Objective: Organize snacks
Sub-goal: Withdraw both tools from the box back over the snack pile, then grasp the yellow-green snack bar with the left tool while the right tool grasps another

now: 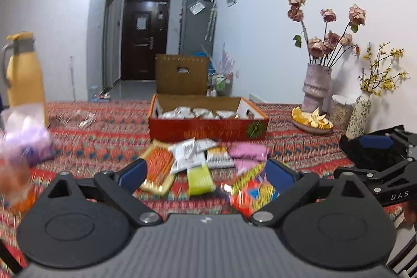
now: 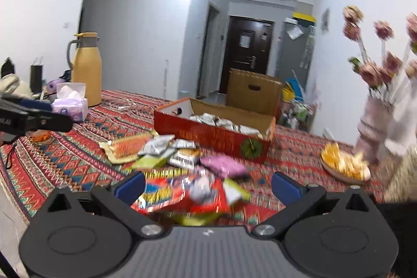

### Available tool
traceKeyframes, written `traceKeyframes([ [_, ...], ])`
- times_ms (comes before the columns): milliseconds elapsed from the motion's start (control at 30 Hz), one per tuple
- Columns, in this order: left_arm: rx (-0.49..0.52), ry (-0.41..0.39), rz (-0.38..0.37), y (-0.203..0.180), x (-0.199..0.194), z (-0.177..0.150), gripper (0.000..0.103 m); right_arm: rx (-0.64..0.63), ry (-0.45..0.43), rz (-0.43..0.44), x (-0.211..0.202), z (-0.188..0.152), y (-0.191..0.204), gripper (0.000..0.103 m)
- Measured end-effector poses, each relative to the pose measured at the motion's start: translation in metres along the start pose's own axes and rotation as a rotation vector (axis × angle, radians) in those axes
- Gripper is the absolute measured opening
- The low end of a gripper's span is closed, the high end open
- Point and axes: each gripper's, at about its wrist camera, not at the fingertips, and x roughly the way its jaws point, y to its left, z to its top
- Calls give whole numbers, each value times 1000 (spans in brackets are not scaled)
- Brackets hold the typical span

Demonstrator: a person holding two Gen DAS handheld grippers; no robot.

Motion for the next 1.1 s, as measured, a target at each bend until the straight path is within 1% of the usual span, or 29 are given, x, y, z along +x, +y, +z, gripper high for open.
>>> traceKeyframes([
  [67,-8,18,17,1,-4,-16,102,43,8,-18,-2,-17,3,103],
  [167,-32,83,61,3,-2,-36,102,121,44,-60,-1,-43,5,103],
  [267,-51,124,54,3,-4,-51,102,137,93,-87,-2,-63,12,103],
  [367,-34,156,49,-1,-2,-61,102,146,131,-88,-5,-76,15,103],
  [533,-19,166,47,-7,2,-63,103,164,130,-85,-7,-79,15,103],
  [667,-12,194,63,-7,10,-66,103,177,144,-76,0,-80,16,103],
  [833,-21,222,74,-1,23,-66,103,203,187,-67,18,-83,12,103],
  [967,-29,241,85,4,40,-62,103,186,217,-94,38,-82,11,103],
  [1100,-38,254,88,9,61,-56,103,196,229,-62,58,-75,7,103],
])
